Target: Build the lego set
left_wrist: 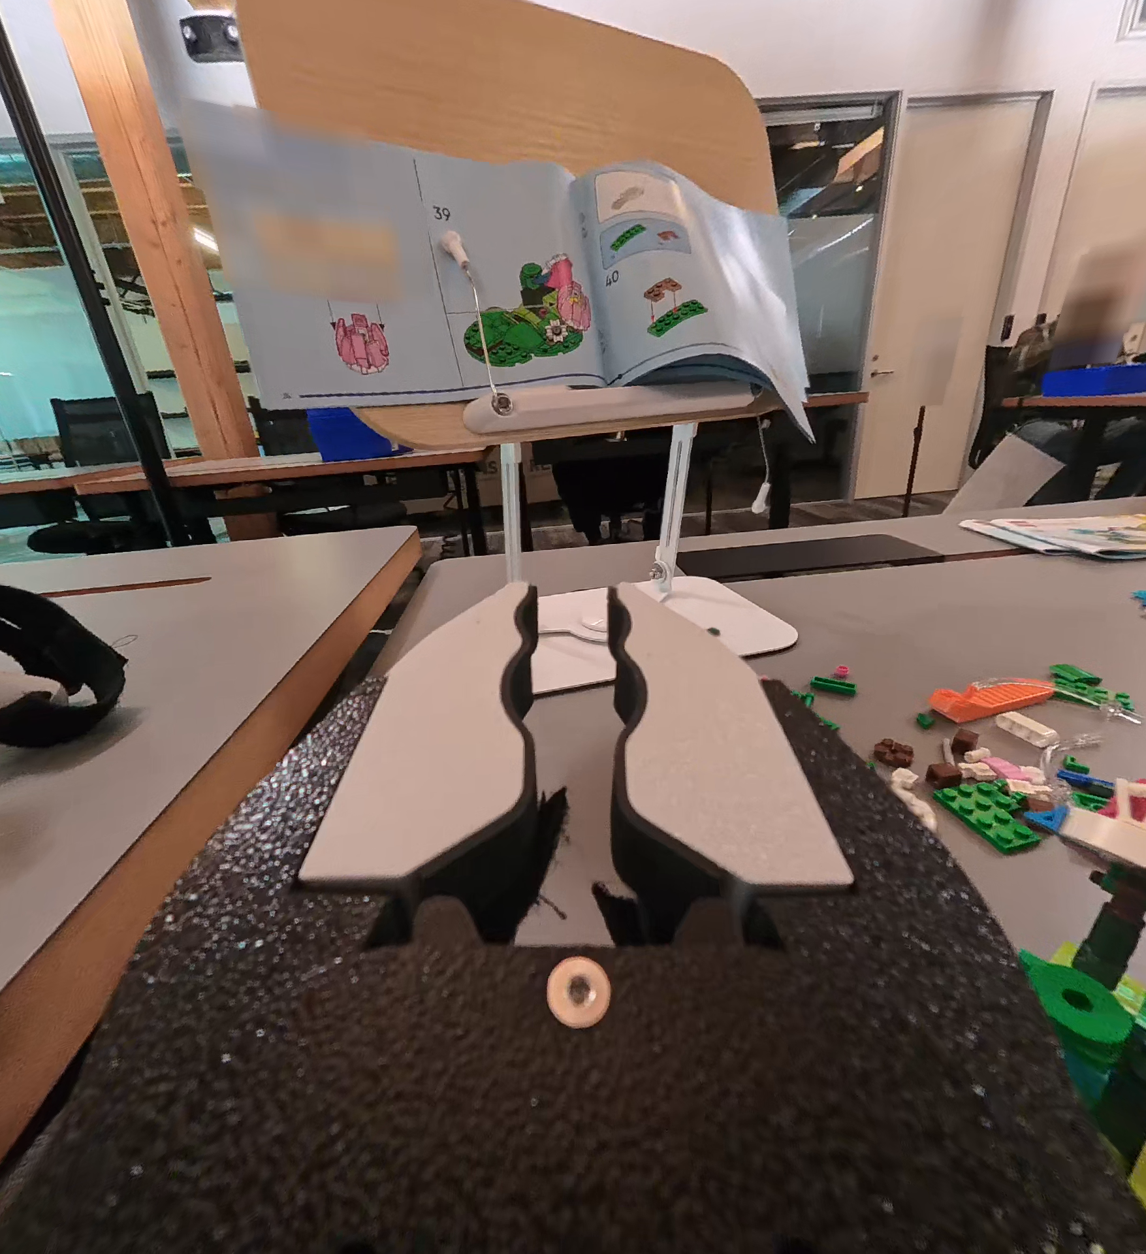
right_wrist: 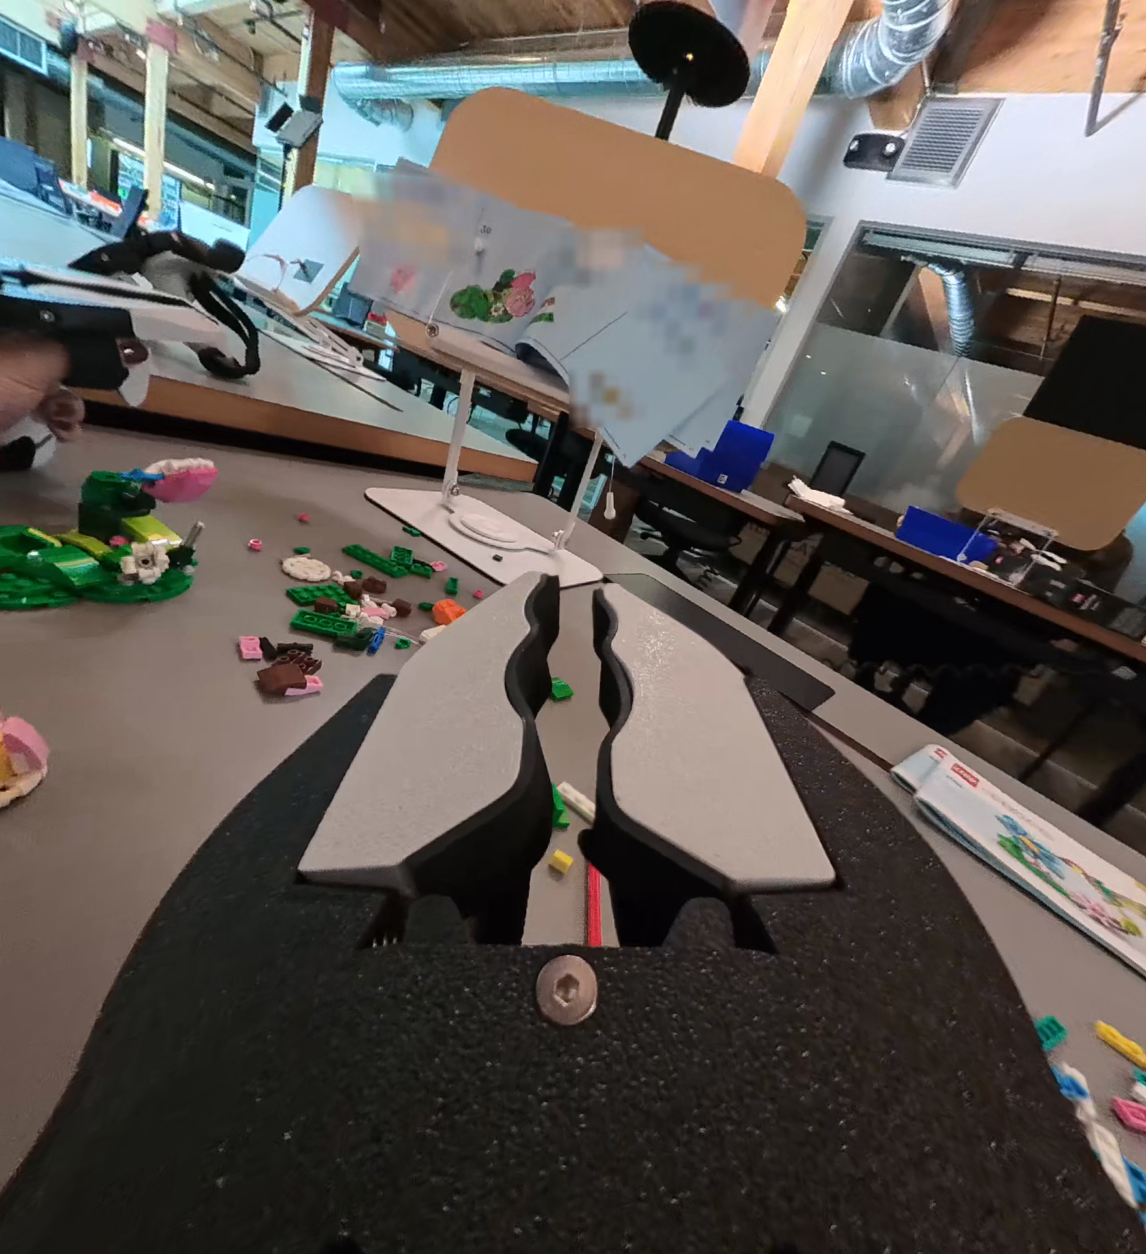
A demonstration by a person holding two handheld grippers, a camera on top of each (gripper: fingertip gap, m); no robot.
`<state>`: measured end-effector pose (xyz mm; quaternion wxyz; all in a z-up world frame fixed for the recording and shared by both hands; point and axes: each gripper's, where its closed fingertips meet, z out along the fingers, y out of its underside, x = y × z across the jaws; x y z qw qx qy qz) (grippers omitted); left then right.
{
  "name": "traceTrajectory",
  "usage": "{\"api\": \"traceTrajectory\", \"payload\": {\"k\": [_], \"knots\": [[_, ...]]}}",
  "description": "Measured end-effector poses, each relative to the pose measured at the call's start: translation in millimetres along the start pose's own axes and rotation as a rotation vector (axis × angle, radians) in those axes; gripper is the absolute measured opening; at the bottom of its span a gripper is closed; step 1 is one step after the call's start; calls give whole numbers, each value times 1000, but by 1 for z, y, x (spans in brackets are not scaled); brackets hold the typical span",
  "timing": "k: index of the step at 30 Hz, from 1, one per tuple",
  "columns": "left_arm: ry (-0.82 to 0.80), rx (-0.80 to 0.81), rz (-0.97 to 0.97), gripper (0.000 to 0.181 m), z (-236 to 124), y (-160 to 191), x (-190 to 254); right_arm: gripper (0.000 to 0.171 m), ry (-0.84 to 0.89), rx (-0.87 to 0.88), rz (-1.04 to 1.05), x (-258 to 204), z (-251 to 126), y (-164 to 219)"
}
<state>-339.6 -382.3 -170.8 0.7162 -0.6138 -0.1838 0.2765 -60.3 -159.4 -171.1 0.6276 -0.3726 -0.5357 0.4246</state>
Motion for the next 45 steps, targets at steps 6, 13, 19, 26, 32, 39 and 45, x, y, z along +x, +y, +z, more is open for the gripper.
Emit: {"api": "traceTrajectory", "payload": {"k": [6,13,19,26,32,39,45], "knots": [[31,-15,39,10,1,2,8,7,-35,-26,-63,-6,3,12],[57,-8,-25,2,0,1,6,3,-46,-10,-11,-4,3,13],[78,-35,-8,0,3,5,10,1,-37,0,11,-1,2,12],[103,-51,-3,0,4,7,14,0,-60,-1,-10,-6,3,12],[107,-48,-26,0,4,7,12,0,-61,-5,0,-5,3,14],[111,-49,-31,0,4,7,12,0,-59,-6,6,-5,3,14],[108,-43,-34,0,4,6,12,0,-60,-6,8,-5,3,14]]}}
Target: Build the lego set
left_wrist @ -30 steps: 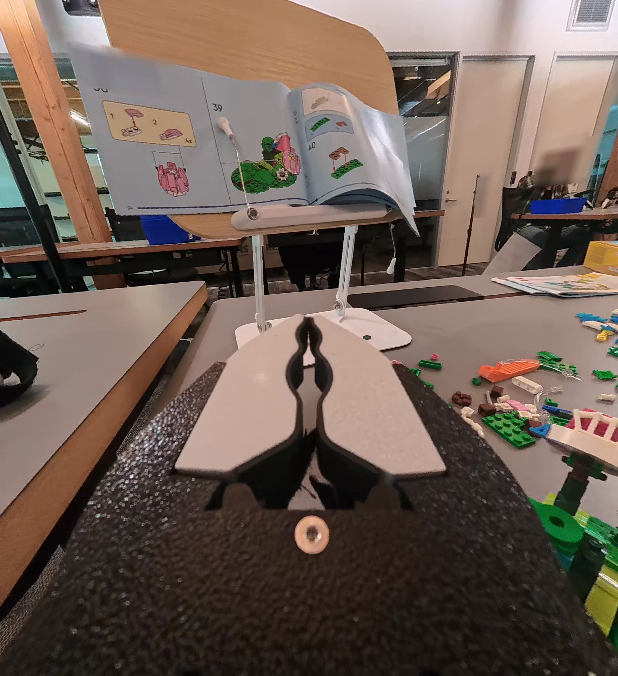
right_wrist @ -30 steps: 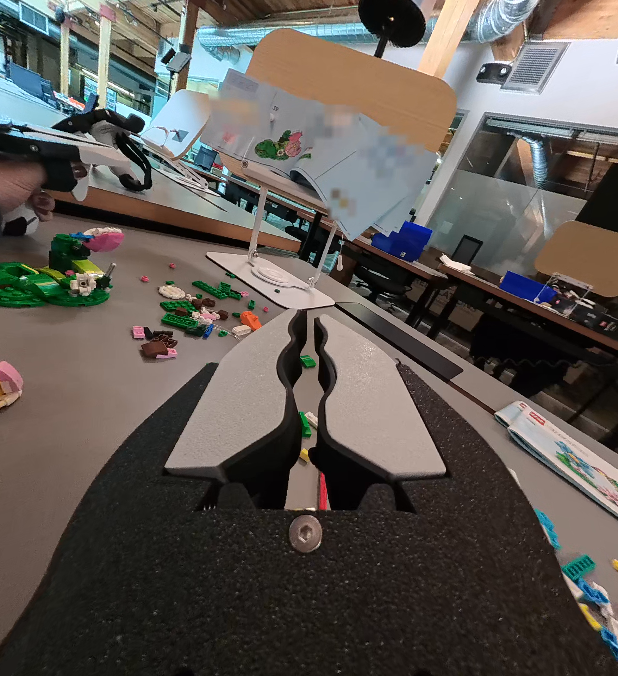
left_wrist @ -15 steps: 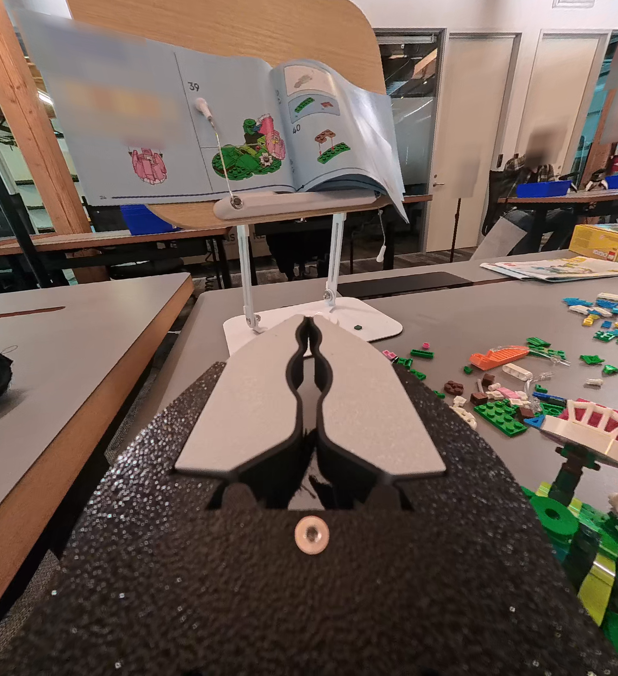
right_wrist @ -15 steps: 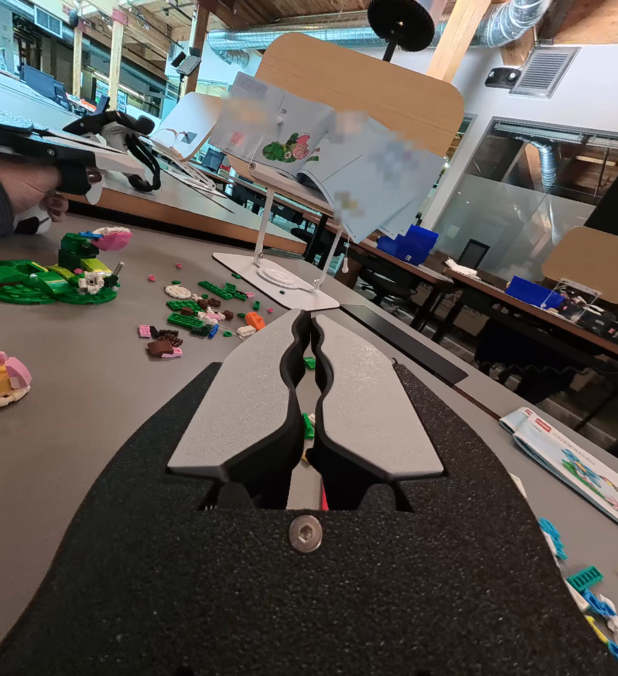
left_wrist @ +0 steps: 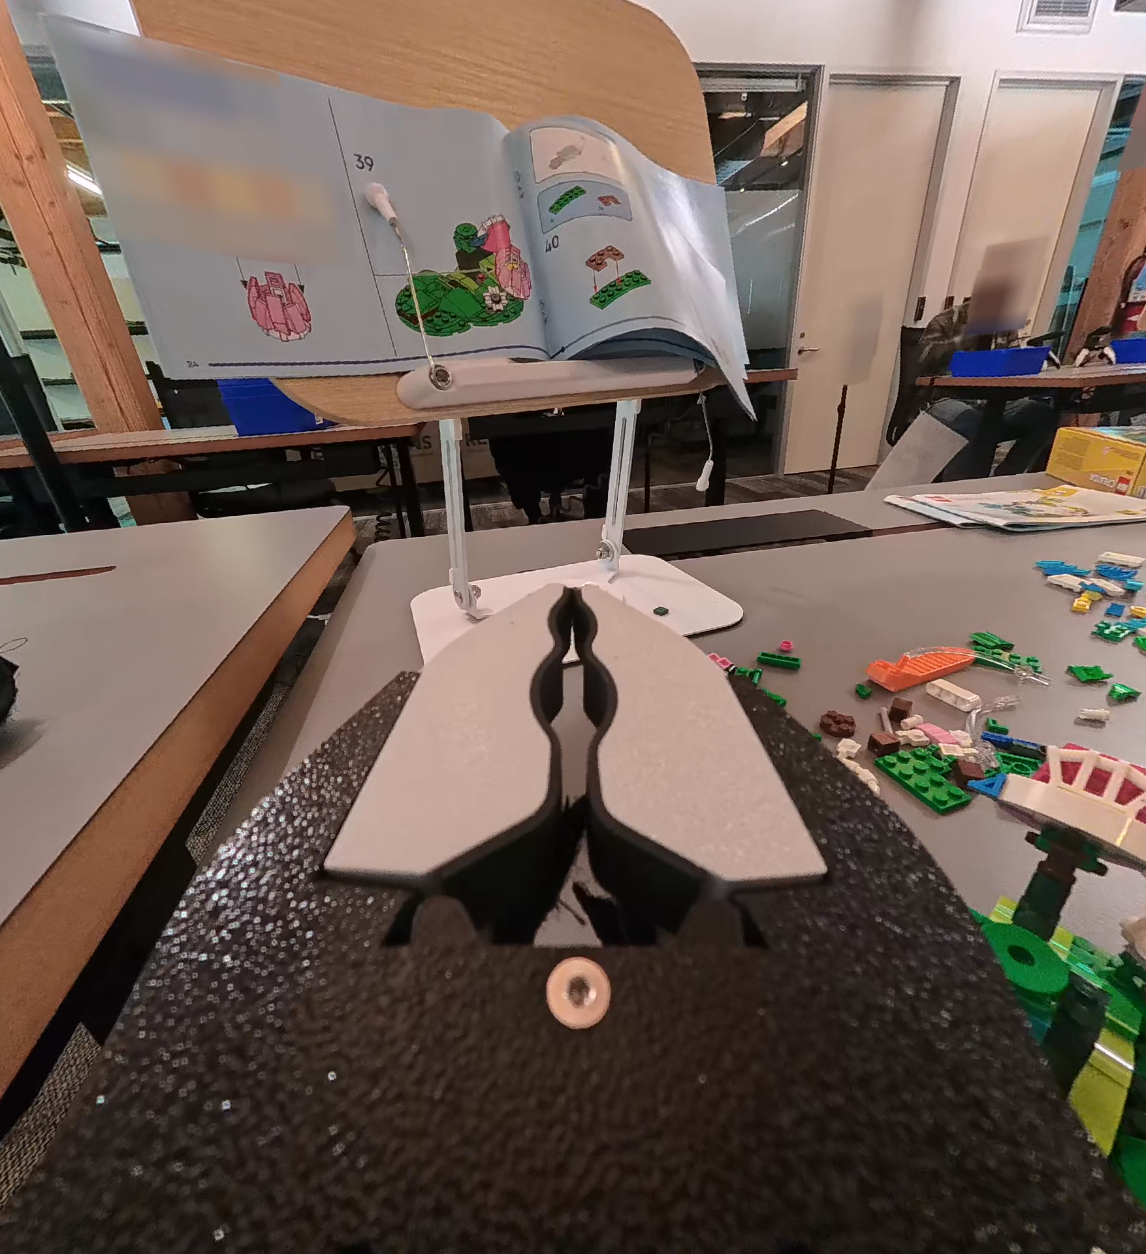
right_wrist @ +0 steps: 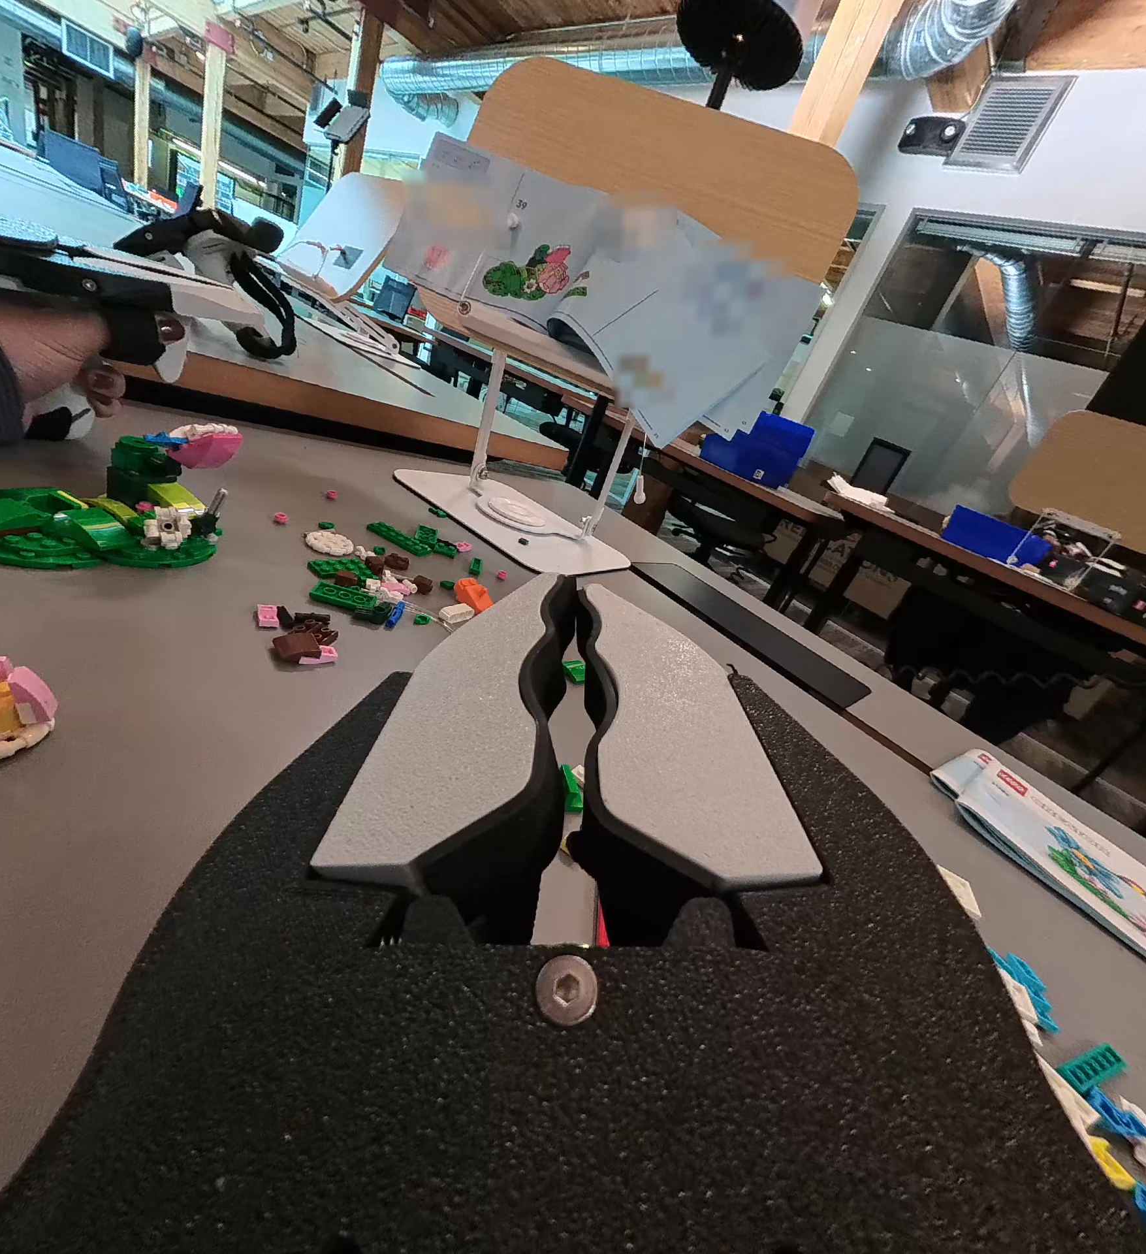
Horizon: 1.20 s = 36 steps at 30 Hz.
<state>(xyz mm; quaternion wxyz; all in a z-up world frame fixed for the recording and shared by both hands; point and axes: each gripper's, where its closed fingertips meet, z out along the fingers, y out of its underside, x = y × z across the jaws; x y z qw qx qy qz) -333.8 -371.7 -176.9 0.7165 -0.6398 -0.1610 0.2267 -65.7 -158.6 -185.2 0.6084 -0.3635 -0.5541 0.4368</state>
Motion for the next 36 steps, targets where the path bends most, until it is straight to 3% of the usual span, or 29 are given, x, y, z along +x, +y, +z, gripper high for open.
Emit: {"api": "traceTrajectory", "payload": {"k": [11,16,20,24,27,32,36], "knots": [[-8,11,-14,0,-1,-1,-2,0,24,2,12,7,-1,-1],[-54,27,57,5,-8,-9,-1,7,34,80,108,16,-8,-12],[-107,69,95,4,-23,-22,12,6,77,16,128,25,-6,0],[-173,148,7,4,-49,-34,27,4,103,18,93,29,-8,0],[-283,297,-113,1,-82,-52,31,4,142,1,41,38,-10,1],[-214,302,-76,0,-77,-67,89,3,225,-5,-4,63,-20,-1],[13,300,-38,0,-61,-65,158,3,301,-14,-35,88,-31,-3]]}}
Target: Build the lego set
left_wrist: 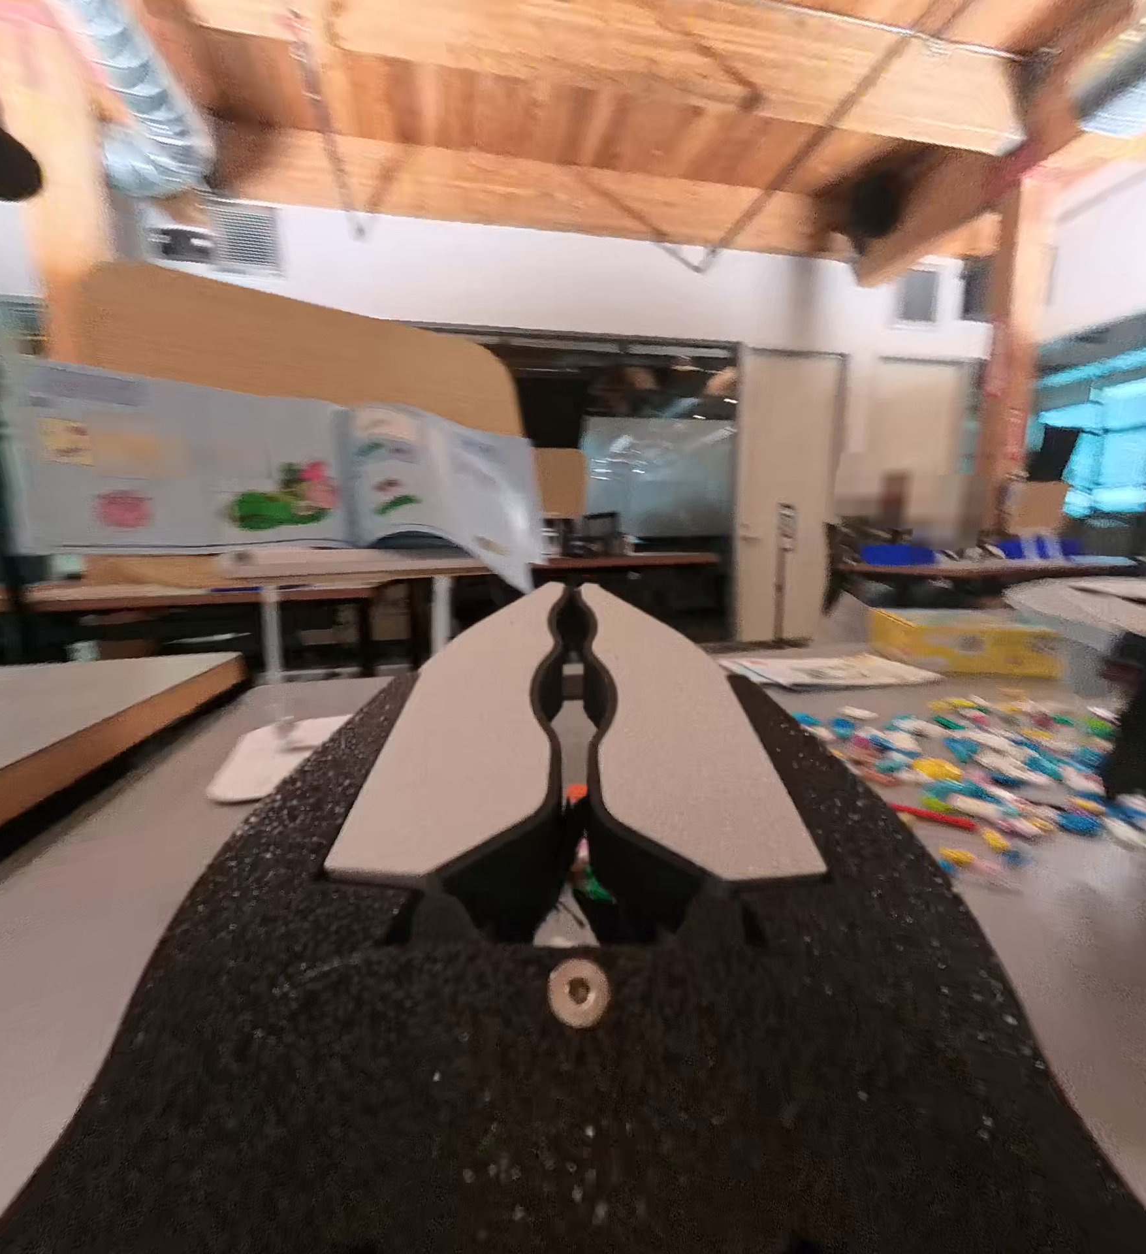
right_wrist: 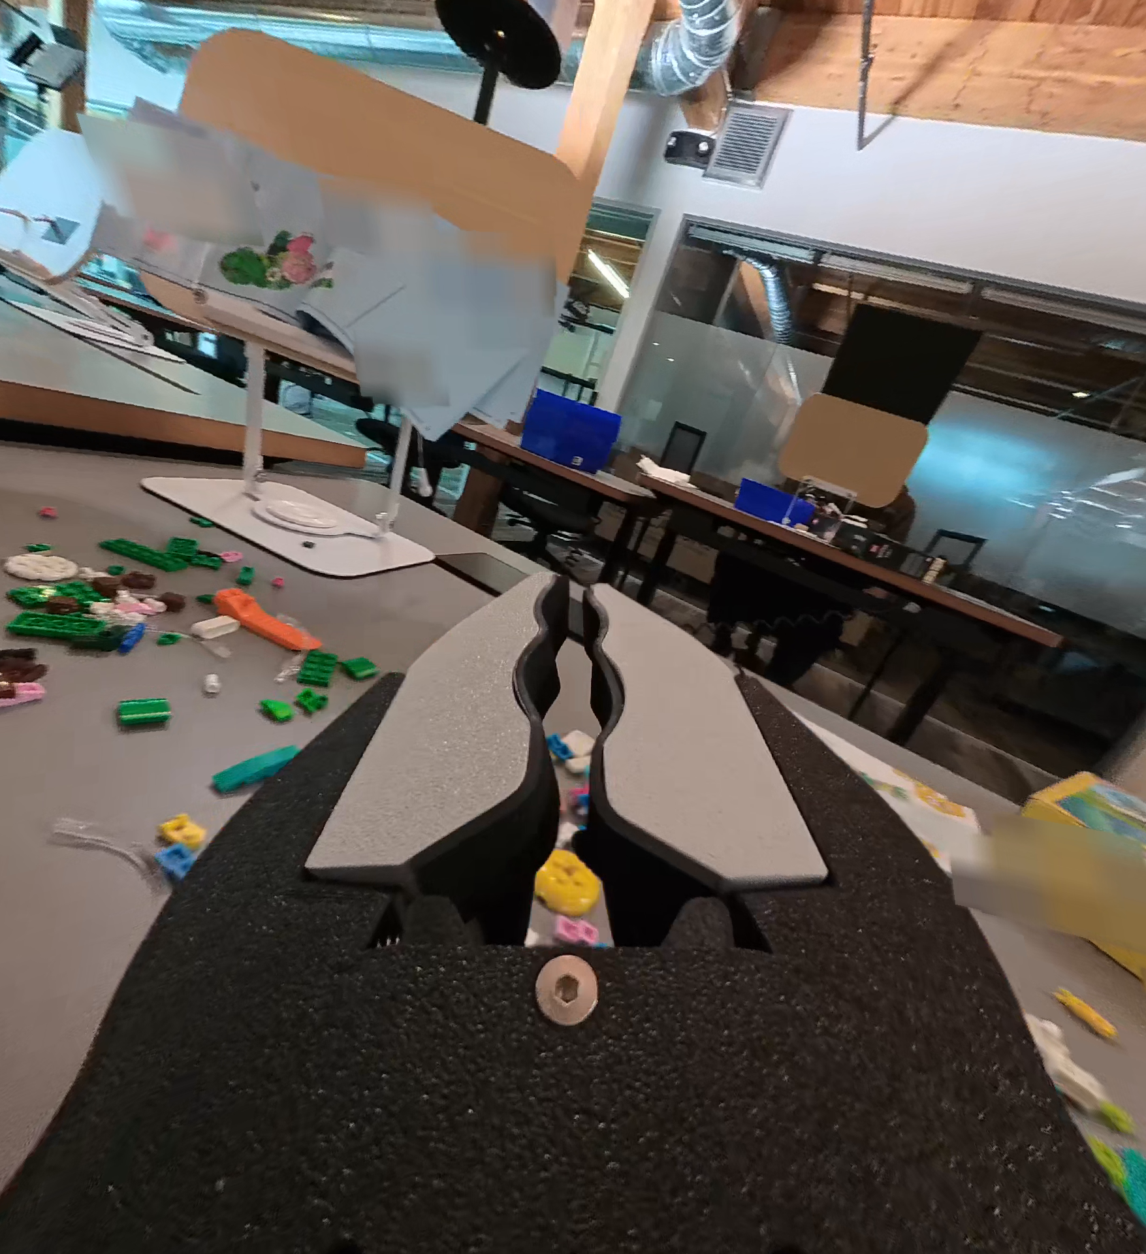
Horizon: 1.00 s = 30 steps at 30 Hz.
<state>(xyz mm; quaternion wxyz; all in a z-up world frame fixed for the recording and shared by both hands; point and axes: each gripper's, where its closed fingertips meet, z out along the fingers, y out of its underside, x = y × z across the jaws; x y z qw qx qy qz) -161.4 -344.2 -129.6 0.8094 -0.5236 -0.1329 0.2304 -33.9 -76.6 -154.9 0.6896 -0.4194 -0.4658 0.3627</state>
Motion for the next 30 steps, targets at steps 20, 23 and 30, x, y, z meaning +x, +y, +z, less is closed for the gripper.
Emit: {"api": "traceTrajectory", "payload": {"k": [20,23,30], "knots": [[461,-259,-68,0,8,53,90,0,31,-201,189,100,-36,48],[470,-255,-32,0,7,53,93,0,22,-220,268,106,-38,61],[479,-274,9,0,8,58,97,0,-27,-273,246,103,-40,70]]}}
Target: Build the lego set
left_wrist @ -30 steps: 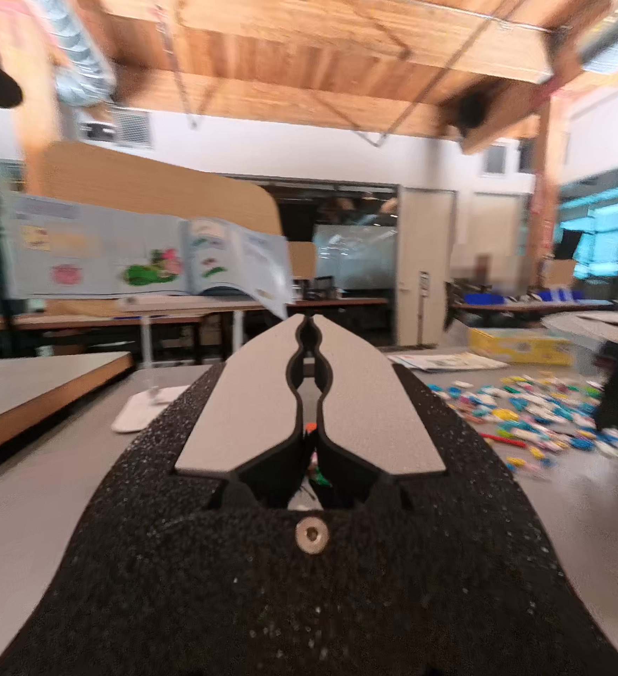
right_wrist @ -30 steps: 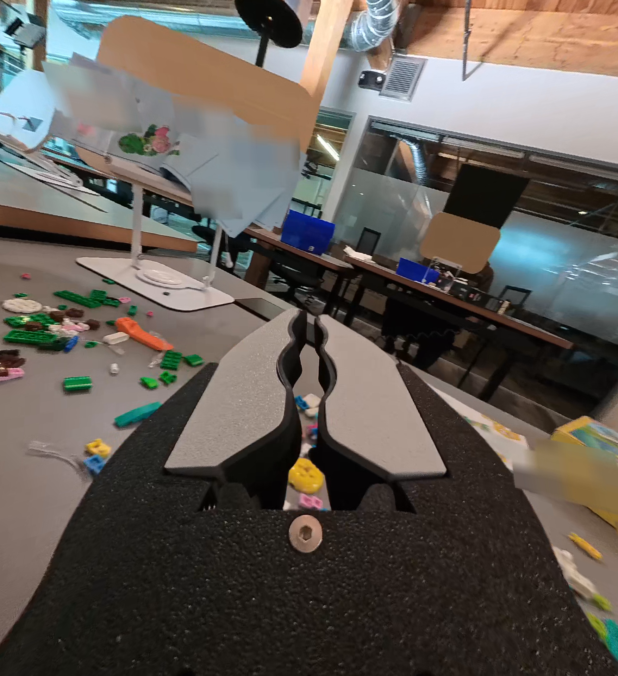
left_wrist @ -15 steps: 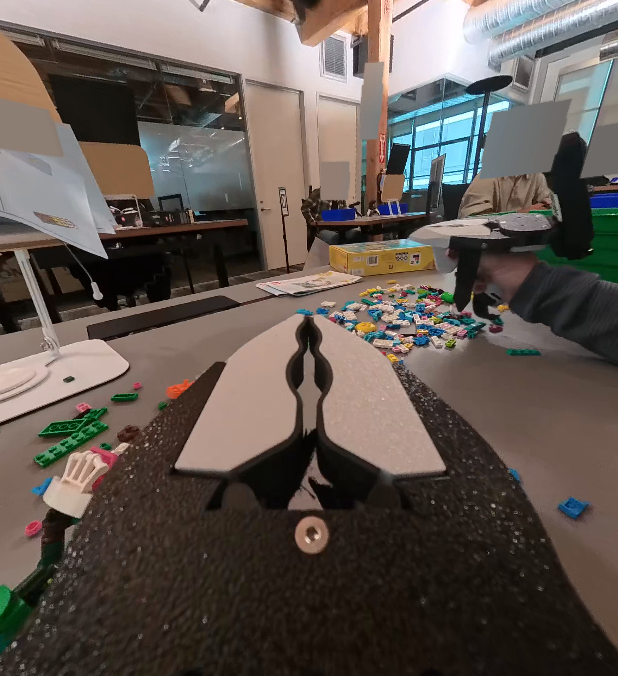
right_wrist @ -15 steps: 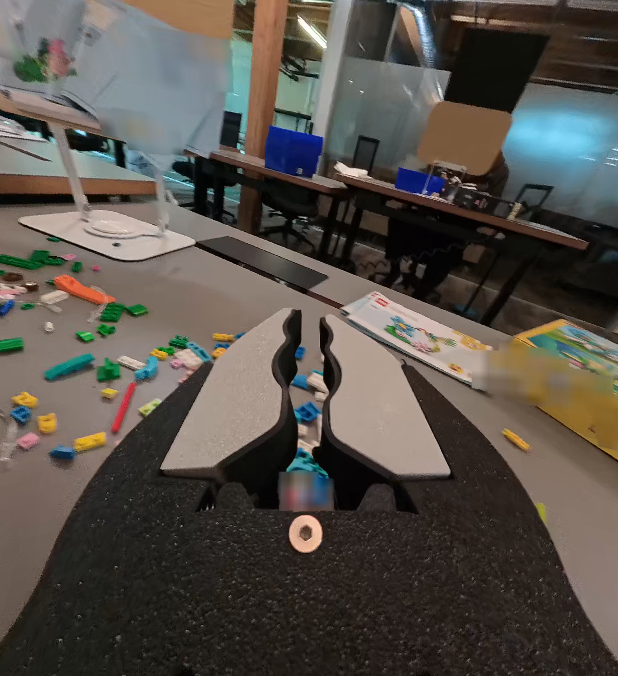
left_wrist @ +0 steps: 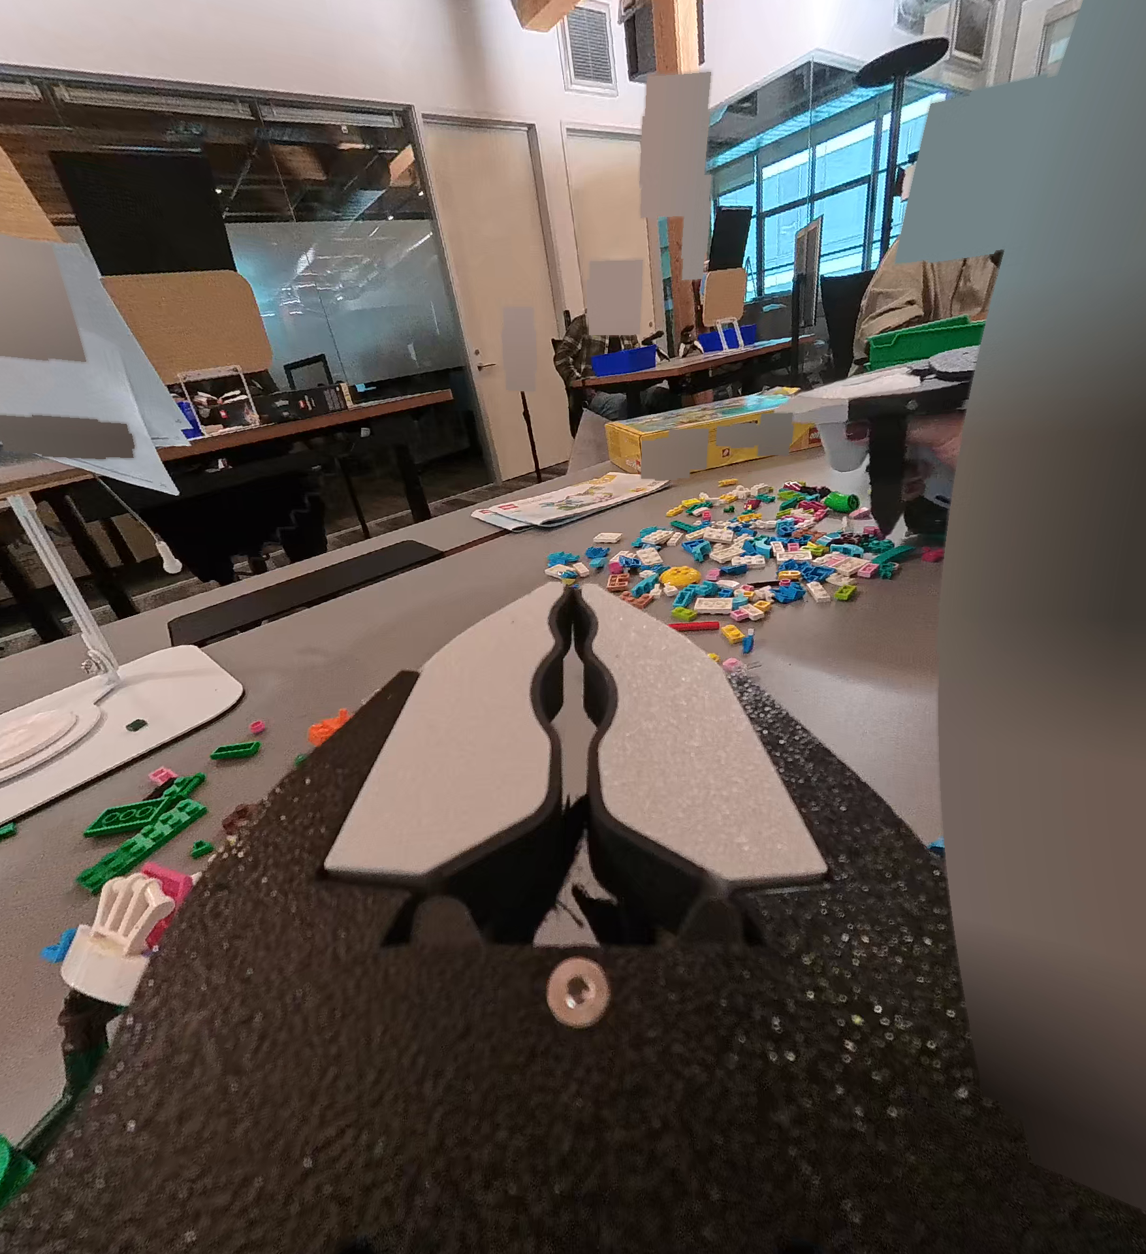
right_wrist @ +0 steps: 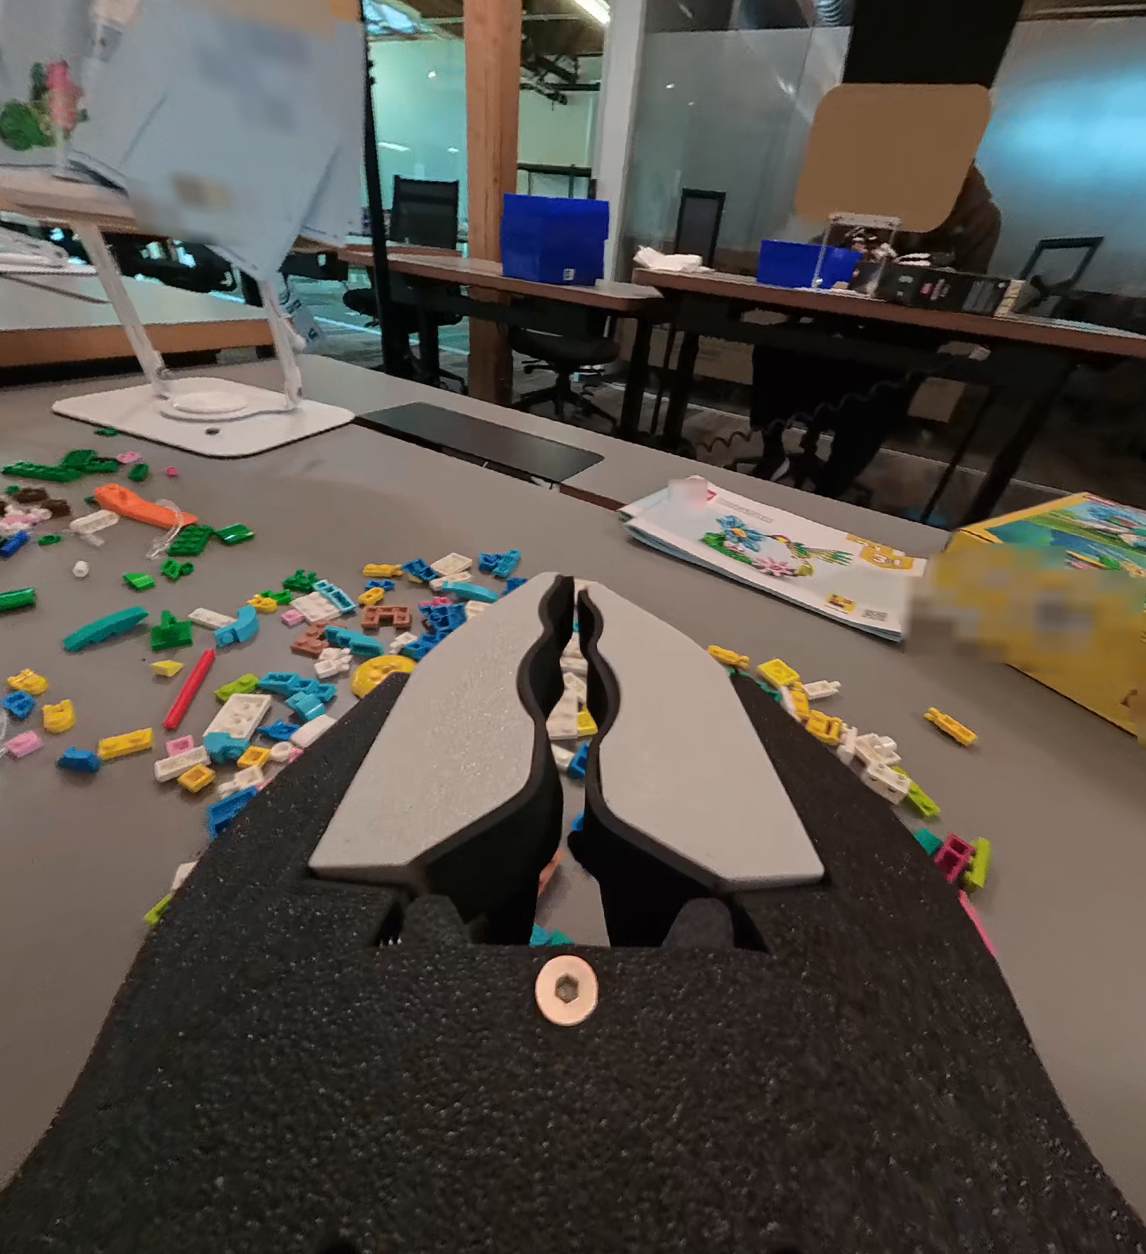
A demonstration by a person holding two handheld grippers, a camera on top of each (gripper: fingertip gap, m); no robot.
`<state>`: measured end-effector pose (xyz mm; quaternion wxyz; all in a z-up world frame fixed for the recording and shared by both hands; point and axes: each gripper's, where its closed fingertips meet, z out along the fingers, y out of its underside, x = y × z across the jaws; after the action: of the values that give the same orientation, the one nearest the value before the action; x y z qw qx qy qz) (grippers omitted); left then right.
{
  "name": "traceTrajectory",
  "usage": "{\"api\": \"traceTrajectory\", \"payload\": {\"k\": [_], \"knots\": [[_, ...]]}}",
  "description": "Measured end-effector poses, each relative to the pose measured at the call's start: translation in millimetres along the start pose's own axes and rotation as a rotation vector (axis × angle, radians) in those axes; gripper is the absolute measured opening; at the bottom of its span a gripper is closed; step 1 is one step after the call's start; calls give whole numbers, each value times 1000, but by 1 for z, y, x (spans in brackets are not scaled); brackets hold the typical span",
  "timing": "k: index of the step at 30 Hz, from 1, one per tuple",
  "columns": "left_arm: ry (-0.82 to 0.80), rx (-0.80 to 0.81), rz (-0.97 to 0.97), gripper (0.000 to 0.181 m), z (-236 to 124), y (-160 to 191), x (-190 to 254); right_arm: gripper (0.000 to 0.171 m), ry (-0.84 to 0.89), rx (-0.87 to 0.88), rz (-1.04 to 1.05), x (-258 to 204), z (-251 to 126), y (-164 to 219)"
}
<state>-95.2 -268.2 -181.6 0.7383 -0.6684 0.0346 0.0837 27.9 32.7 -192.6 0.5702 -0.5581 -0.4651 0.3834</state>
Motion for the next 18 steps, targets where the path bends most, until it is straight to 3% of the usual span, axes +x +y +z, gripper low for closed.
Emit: {"api": "traceTrajectory", "payload": {"k": [6,10,11,15,18], "knots": [[1,8,-17,0,-1,-1,-2,1,-133,-124,-166,-29,4,13],[14,-6,-15,0,1,1,0,0,-625,-234,-158,-103,-15,30],[17,-9,-12,0,1,1,1,0,-654,-278,-178,-108,-16,35],[23,-10,-5,0,2,2,2,2,-549,-299,-364,-100,-10,47],[28,-13,-3,0,2,2,3,1,-506,-262,-342,-92,-7,40]]}}
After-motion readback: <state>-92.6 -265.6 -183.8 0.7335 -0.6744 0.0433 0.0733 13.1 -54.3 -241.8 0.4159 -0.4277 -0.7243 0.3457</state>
